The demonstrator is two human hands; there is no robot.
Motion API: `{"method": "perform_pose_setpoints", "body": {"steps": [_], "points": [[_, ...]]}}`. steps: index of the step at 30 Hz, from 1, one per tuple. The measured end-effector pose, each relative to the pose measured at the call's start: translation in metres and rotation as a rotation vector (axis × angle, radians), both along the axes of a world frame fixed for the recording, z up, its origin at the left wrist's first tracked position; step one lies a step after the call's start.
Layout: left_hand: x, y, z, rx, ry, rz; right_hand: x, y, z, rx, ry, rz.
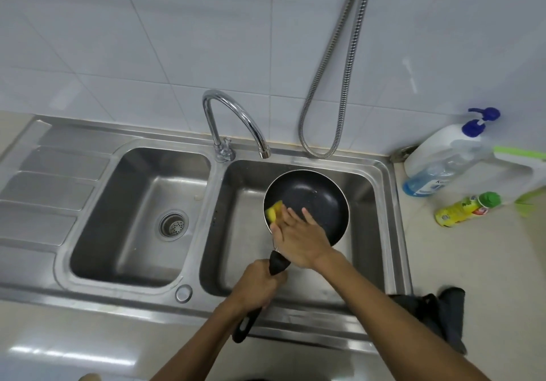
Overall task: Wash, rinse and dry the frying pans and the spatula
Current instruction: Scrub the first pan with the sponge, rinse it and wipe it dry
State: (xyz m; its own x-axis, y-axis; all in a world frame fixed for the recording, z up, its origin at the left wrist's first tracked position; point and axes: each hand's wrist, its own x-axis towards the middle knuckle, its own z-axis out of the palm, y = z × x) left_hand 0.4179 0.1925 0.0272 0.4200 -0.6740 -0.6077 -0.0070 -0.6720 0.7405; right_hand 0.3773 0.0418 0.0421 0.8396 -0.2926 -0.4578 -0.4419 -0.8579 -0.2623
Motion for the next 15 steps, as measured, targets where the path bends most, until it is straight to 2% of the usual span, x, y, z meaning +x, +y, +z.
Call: {"method": "perform_pose_setpoints", "body": {"steps": [2, 5, 8, 11, 15], "points": [[-0.003, 0.005, -0.001, 0.020, -0.037, -0.004, 0.019, -0.020, -0.005, -0.042, 0.001, -0.074], [0.004, 0.015, -0.005, 0.006, 0.001, 0.109, 0.017, -0.054, -0.008, -0.167, 0.071, -0.135], [0.015, 0.018, -0.006, -0.020, 0.025, 0.181, -0.013, -0.039, 0.002, -0.239, 0.073, -0.044], [0.011, 0.015, -0.004, -0.036, -0.006, 0.143, -0.019, 0.003, 0.006, -0.120, 0.068, 0.097], [-0.006, 0.005, 0.001, -0.059, 0.001, 0.131, 0.020, -0.004, 0.001, 0.006, -0.025, -0.058]]}}
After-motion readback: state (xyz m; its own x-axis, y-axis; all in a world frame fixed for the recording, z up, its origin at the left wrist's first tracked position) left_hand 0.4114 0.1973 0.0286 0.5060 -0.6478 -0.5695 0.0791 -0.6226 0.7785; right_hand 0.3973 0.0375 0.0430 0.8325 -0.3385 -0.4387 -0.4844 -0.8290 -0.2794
